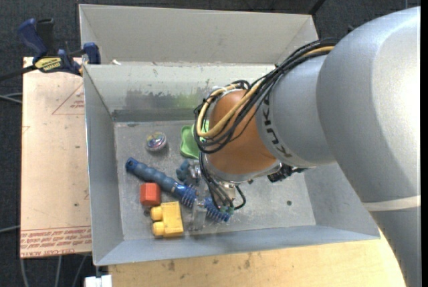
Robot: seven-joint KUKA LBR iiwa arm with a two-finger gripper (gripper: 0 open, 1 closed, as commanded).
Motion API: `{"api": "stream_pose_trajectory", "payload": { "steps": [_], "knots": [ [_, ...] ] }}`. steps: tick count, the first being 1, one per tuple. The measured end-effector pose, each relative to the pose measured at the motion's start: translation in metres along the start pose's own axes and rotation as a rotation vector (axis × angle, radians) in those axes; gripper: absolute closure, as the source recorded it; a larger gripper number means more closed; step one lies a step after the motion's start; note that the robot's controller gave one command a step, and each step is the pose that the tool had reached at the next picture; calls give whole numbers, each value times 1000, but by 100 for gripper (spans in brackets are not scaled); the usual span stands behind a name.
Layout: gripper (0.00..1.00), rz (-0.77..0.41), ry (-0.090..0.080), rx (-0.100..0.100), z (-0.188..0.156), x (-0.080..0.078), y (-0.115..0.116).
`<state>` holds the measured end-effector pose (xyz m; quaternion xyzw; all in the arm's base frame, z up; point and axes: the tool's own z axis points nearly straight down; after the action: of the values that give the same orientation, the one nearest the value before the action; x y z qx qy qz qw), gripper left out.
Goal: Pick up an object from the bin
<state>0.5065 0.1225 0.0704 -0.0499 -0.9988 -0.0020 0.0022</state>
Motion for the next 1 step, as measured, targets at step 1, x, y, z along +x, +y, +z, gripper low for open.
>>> {"api": "stream_pose_trajectory", "payload": {
  "steps": [1],
  "knots": [
    [0,210,-8,1,-30,-8,14]
  ]
}}
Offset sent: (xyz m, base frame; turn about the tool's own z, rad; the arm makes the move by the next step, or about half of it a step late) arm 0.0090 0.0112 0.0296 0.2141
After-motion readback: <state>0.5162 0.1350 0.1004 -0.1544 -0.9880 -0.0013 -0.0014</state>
